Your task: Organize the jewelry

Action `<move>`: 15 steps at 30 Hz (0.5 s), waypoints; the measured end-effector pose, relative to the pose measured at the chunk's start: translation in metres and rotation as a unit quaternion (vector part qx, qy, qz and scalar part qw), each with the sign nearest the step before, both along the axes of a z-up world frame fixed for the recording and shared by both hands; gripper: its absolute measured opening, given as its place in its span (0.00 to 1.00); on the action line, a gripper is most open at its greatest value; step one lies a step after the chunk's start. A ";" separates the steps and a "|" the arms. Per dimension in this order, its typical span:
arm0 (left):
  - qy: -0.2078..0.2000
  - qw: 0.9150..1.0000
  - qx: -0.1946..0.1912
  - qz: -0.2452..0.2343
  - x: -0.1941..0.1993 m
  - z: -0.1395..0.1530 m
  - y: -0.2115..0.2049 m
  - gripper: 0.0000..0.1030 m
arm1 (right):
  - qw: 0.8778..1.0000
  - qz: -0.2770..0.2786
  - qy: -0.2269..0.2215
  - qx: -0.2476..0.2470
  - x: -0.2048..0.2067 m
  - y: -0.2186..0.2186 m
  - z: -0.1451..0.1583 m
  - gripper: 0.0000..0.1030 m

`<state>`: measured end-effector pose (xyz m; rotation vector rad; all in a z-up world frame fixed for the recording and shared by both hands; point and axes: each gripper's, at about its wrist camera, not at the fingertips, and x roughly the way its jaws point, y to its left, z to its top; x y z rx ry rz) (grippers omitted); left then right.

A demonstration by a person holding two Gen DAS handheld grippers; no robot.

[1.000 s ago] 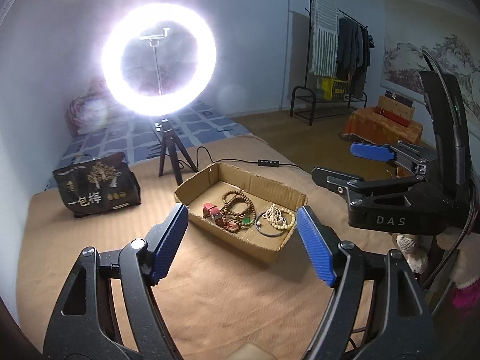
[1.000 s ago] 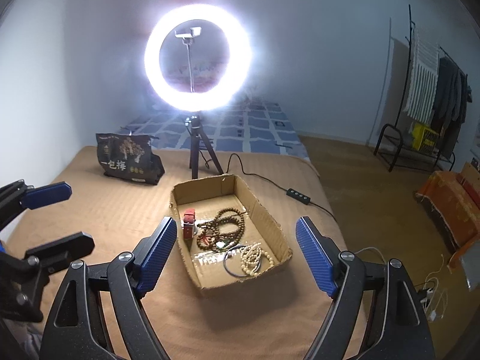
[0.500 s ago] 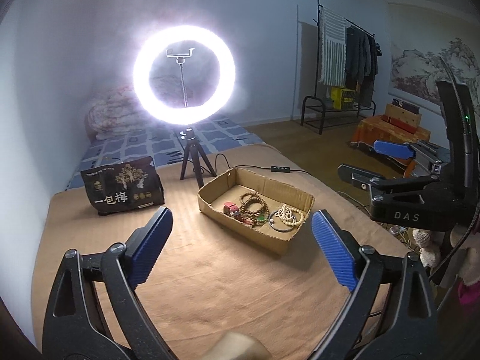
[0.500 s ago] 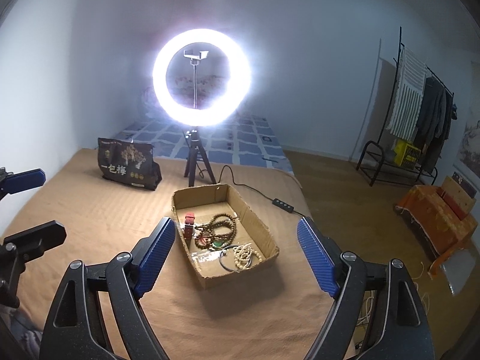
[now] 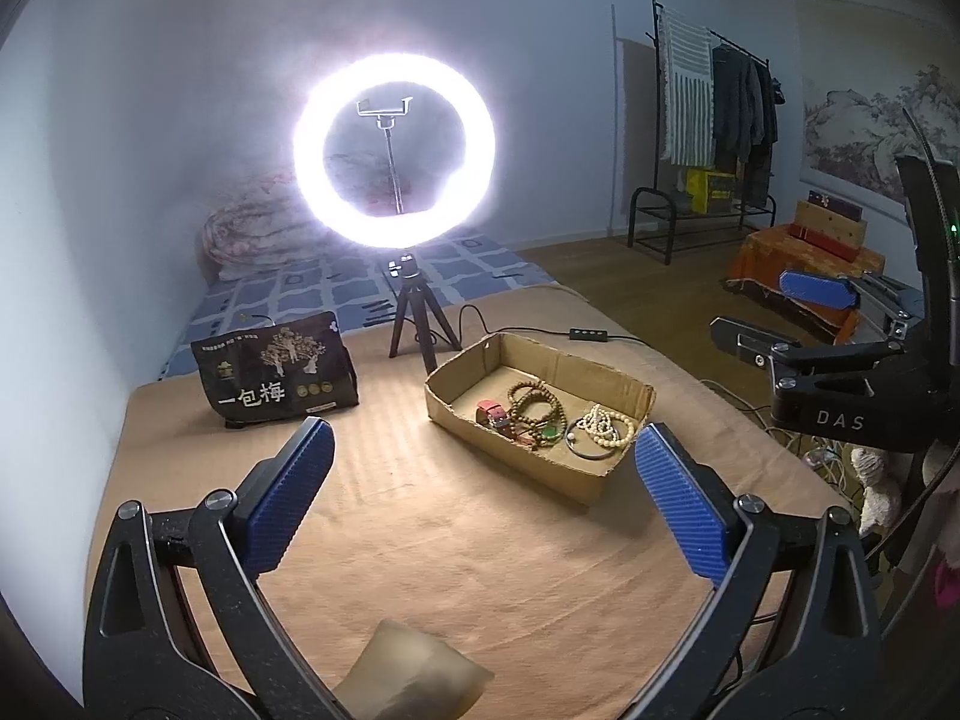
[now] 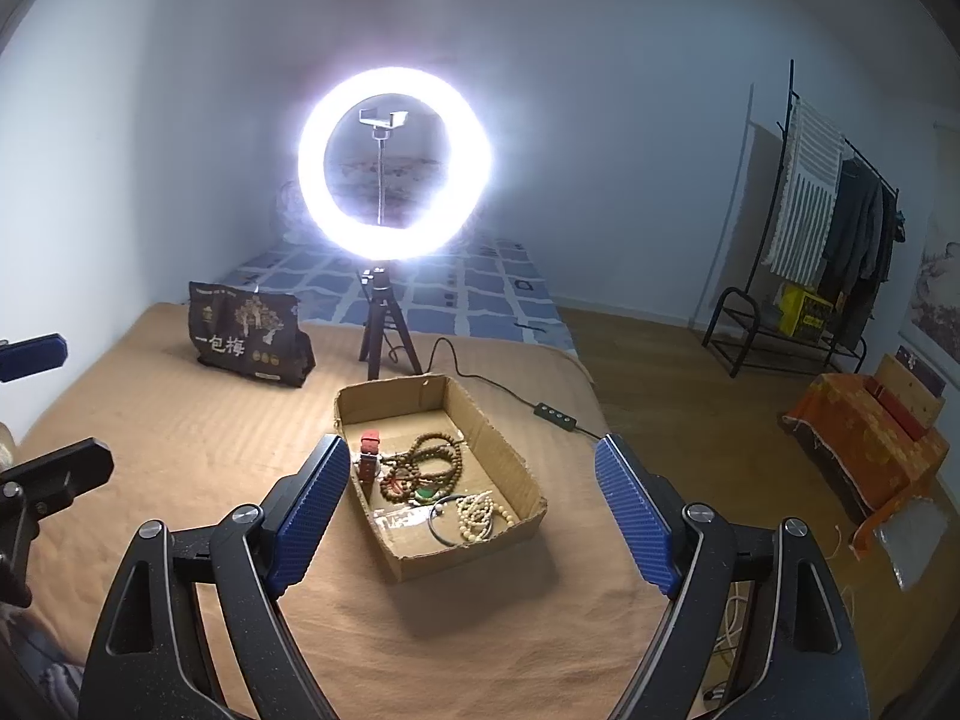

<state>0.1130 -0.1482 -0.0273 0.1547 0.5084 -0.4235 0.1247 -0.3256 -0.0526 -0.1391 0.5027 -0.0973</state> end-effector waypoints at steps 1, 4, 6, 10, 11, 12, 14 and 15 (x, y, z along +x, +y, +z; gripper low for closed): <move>0.000 1.000 0.000 0.000 0.001 0.000 0.001 0.99 | 1.000 -0.001 -0.001 0.001 0.000 0.000 0.000 0.82; 0.000 1.000 -0.001 0.003 0.001 0.000 0.002 0.99 | 1.000 -0.001 -0.002 0.001 -0.001 0.000 0.001 0.82; 0.000 1.000 0.000 0.005 0.001 0.000 0.003 1.00 | 1.000 -0.001 -0.002 -0.001 -0.001 0.000 0.001 0.82; 0.000 1.000 0.000 0.007 0.002 -0.001 0.003 1.00 | 1.000 0.000 -0.004 -0.003 -0.003 0.000 0.002 0.82; 0.000 1.000 0.000 0.007 0.002 -0.001 0.003 1.00 | 1.000 0.000 -0.004 -0.003 -0.003 0.001 0.003 0.82; 0.001 1.000 0.001 0.009 0.002 -0.001 0.003 1.00 | 1.000 0.000 -0.004 -0.004 -0.004 0.001 0.003 0.82; 0.001 1.000 0.002 0.012 0.002 -0.002 0.004 1.00 | 1.000 -0.001 -0.005 -0.005 -0.003 0.001 0.003 0.82; -0.001 1.000 0.003 0.014 0.001 -0.002 0.005 1.00 | 1.000 -0.002 -0.006 -0.005 -0.003 0.001 0.003 0.82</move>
